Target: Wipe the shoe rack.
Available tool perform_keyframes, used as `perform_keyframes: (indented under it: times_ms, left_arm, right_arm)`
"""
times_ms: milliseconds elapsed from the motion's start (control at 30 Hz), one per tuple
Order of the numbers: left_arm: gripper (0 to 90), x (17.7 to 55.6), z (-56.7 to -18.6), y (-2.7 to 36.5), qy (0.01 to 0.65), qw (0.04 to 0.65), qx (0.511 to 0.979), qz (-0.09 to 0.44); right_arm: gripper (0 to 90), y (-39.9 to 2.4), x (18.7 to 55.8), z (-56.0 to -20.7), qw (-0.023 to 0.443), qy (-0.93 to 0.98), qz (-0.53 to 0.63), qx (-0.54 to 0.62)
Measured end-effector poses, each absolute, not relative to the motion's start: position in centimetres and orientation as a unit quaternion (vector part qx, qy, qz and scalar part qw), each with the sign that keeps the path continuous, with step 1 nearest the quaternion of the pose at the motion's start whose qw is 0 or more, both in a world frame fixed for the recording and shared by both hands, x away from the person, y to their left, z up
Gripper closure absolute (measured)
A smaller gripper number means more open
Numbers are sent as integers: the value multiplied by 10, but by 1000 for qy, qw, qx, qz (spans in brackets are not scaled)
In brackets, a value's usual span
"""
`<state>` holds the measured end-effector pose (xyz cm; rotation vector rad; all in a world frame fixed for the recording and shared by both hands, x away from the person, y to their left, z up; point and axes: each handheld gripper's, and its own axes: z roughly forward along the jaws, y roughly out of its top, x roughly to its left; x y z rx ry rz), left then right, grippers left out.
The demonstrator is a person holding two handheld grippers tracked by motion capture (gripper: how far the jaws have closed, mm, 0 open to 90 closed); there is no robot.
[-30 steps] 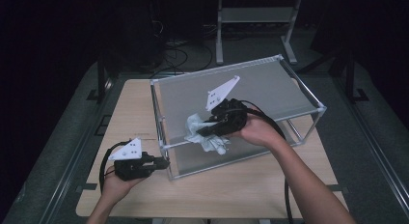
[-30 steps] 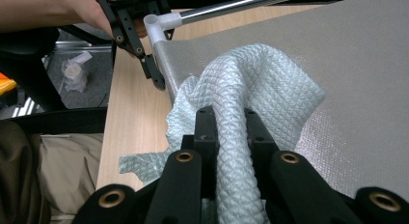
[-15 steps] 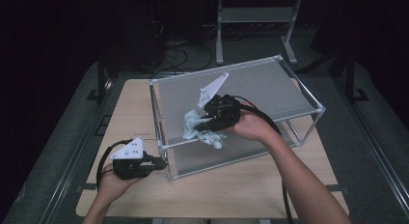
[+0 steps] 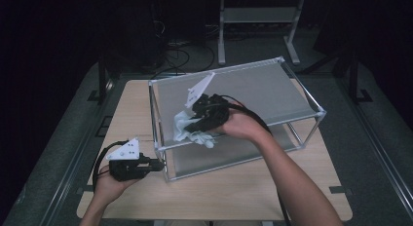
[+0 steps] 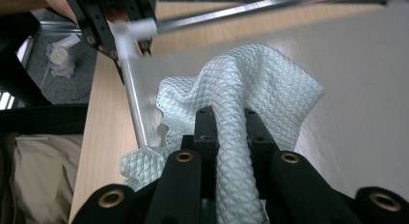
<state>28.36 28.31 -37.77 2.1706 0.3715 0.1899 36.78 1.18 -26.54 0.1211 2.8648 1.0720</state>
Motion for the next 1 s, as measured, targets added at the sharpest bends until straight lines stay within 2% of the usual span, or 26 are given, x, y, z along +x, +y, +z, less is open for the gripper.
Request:
perform_keyframes:
  times_ms: [233,433,667,867,1000]
  left_arm:
    - [813,281,-378,290,156,452,875,80]
    - [813,281,-379,292,160,456,872,82]
    - [813,281,-380,297,164,458,870,83]
    - [813,281,-380,298,165,458,870,83]
    - [814,279,-381,303,170,462,866,85]
  right_arm:
    - [795,14,373,-263,38,938,340,49]
    - [794,56,360,-265,20,933,358,10]
    - [794,31,372,-264,29,936,349,42]
    - [794,57,359,-266,14,931,365,9]
    - [794,45,366,-265,26,935,353,26]
